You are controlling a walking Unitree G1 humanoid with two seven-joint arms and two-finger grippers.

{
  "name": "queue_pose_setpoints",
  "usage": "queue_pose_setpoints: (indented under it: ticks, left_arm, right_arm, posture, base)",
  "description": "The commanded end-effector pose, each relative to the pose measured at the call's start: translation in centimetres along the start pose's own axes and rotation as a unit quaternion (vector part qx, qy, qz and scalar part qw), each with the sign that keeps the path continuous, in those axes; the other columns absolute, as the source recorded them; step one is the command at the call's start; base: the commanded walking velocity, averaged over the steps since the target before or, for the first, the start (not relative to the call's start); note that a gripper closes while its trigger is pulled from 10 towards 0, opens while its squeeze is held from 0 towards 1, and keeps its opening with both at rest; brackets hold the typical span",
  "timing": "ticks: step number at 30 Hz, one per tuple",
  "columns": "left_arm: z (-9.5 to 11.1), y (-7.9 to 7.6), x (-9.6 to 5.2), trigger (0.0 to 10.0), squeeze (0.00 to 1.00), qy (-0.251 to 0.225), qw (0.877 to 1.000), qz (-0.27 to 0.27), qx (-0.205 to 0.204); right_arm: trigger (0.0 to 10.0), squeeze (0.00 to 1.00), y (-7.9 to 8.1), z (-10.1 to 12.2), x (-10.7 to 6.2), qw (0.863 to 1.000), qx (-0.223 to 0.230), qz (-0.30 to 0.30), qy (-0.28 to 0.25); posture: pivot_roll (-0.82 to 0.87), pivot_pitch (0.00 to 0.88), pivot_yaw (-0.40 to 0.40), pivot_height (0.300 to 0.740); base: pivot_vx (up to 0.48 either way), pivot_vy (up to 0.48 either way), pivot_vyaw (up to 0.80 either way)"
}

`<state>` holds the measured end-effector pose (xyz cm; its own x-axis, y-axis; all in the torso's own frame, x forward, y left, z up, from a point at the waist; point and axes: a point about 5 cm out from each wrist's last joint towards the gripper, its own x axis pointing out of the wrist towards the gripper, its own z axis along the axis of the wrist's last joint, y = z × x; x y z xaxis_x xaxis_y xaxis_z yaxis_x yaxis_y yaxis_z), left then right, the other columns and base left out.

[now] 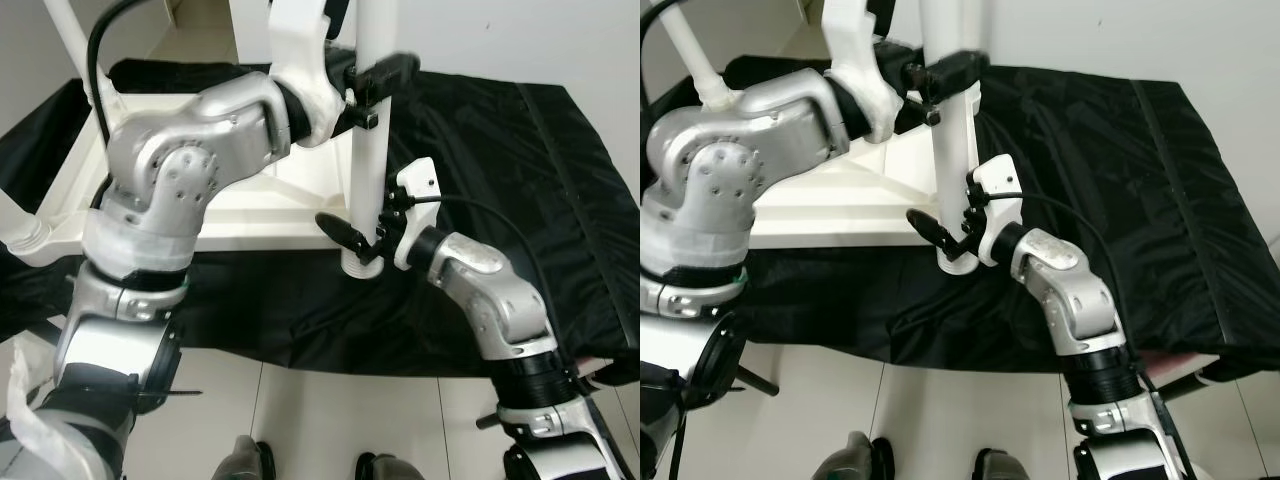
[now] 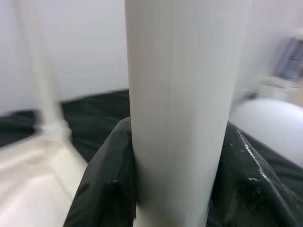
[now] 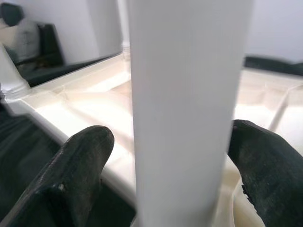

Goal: Building children table

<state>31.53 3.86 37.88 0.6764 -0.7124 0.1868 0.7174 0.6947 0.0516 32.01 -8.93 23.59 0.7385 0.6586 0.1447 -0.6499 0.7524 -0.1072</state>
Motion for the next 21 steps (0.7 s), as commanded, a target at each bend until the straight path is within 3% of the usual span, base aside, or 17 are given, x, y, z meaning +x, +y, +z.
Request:
queue_pose_setpoints:
  ticks: [1,2,3,5,7,11,17,21]
  left_arm:
    - [0.6,0.0,0.6,10.0,0.00,-0.011,0.999,0.034,0.023]
    - [0.8,0.1,1.1,10.0,0.00,-0.017,0.998,0.051,0.019]
    - [0.8,0.1,1.1,10.0,0.00,-0.017,0.998,0.051,0.019]
    - [1.0,0.1,2.0,10.0,0.00,-0.024,0.997,0.079,0.011]
    - [1.1,0.0,2.2,10.0,0.00,-0.025,0.996,0.084,0.011]
    - [1.5,0.0,3.1,10.0,0.00,-0.044,0.994,0.098,-0.014]
    - [1.8,-0.3,4.0,10.0,0.00,-0.051,0.993,0.104,-0.021]
    - [1.9,0.8,2.7,10.0,0.00,-0.062,0.993,0.101,-0.026]
  right_arm:
    - [10.0,0.00,-0.5,0.4,0.6,0.999,-0.014,-0.050,-0.015]
    - [10.0,0.00,-0.7,0.4,1.1,0.996,-0.020,-0.089,-0.018]
    - [10.0,0.00,-0.7,0.4,1.1,0.996,-0.020,-0.089,-0.018]
    - [10.0,0.00,-1.1,0.2,1.8,0.985,-0.043,-0.168,-0.014]
    - [10.0,0.00,-1.2,0.1,1.9,0.979,-0.056,-0.193,-0.012]
    - [10.0,0.00,-1.6,0.3,2.2,0.961,-0.040,-0.271,-0.036]
    - [10.0,0.00,-1.6,0.5,2.5,0.949,-0.048,-0.308,-0.044]
    - [10.0,0.00,-1.6,0.4,2.9,0.947,-0.054,-0.314,-0.044]
  posture:
    - [-0.07,0.116,0.034,0.740]
    - [-0.07,0.117,0.033,0.740]
    - [-0.07,0.117,0.033,0.740]
    - [-0.08,0.115,0.033,0.740]
    - [-0.08,0.115,0.033,0.740]
    - [-0.08,0.116,0.029,0.740]
    - [-0.08,0.114,0.031,0.740]
    - [-0.08,0.108,0.032,0.740]
  base:
    - [0.000,0.000,0.00]
    - [0.000,0.000,0.00]
    - [0.000,0.000,0.00]
    - [0.000,0.000,0.00]
    - [0.000,0.000,0.00]
    - [0.000,0.000,0.00]
    - [0.000,0.000,0.00]
    - [0.000,0.000,0.00]
